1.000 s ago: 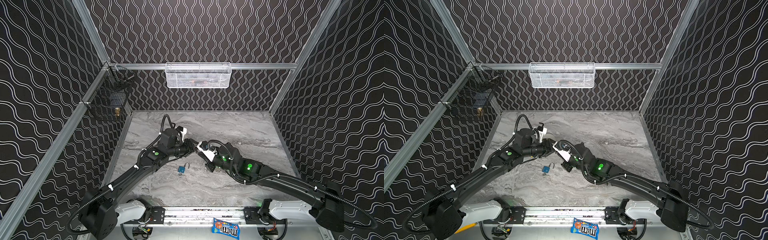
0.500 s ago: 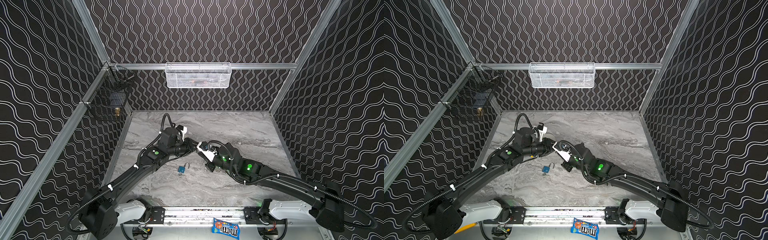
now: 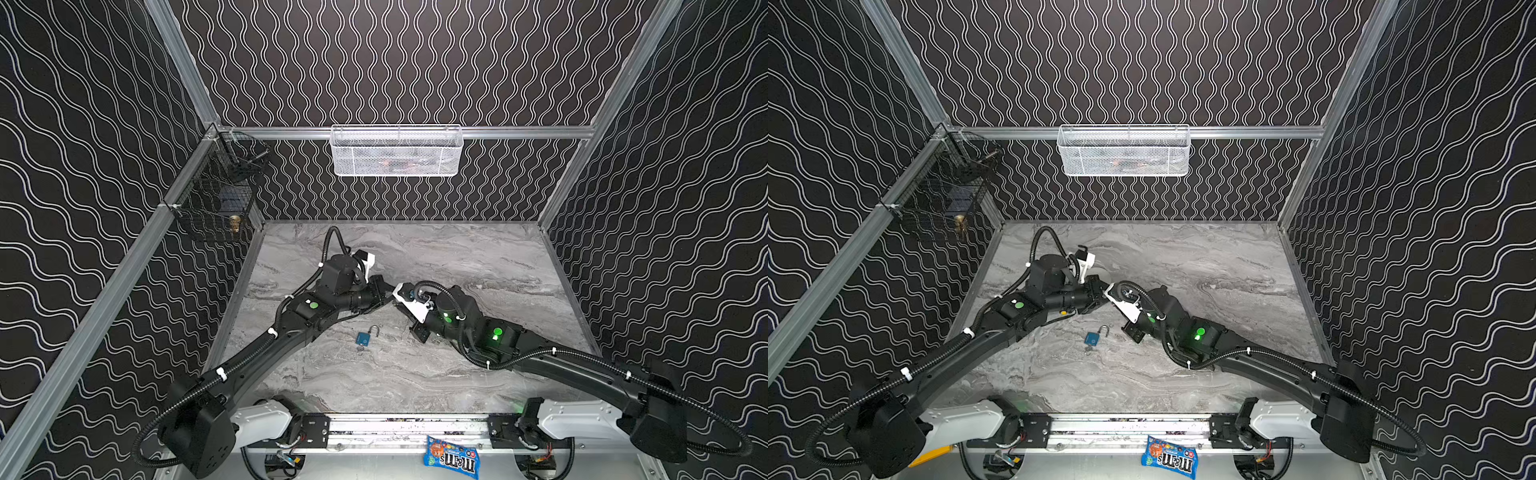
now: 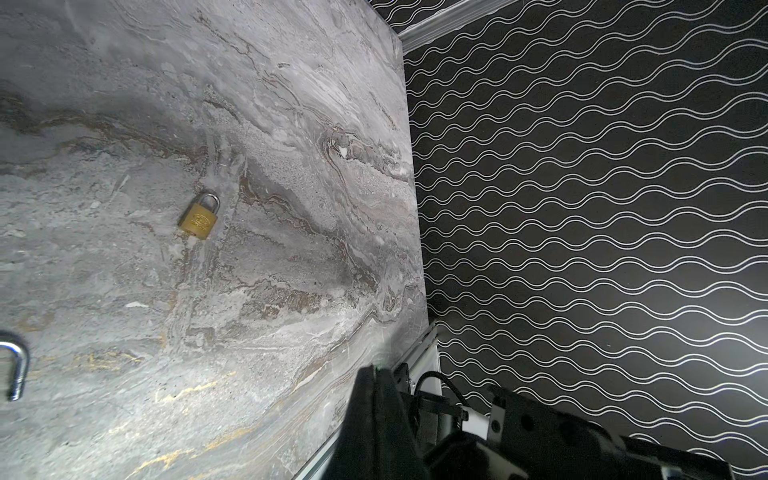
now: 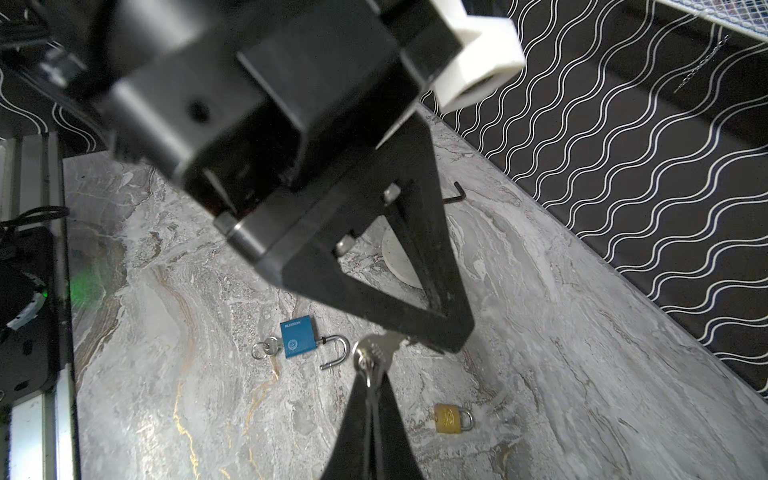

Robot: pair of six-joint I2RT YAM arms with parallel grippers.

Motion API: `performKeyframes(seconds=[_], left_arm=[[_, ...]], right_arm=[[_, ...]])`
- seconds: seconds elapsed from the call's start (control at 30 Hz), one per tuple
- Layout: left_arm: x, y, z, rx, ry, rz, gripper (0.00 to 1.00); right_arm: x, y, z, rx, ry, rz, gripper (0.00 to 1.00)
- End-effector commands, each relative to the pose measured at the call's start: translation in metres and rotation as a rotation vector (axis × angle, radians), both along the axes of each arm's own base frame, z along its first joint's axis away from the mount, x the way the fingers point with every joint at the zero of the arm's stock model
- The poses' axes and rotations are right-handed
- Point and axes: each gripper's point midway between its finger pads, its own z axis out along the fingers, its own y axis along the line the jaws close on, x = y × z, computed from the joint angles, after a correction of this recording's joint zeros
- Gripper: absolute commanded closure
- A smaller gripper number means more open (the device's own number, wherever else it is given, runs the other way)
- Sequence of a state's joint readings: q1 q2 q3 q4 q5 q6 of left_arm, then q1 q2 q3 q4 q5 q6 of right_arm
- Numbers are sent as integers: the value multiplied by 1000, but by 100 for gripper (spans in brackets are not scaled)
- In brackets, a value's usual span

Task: Unlock with the key
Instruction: 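Lift the silver key with the right gripper while the left gripper moves beside it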

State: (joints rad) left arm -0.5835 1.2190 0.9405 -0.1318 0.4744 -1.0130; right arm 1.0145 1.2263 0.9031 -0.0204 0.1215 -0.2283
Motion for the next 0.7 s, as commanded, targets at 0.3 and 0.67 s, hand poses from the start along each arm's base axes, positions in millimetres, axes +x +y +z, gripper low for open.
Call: performKeyframes(seconds=[0.3,0.67], left_arm=[[24,5,18,89,-200,31,100],[56,3,80,37,-678,98,100]], right_arm=[[3,-9,15,34,1,-57,57],[1,-36,50,292,451,-25,34]])
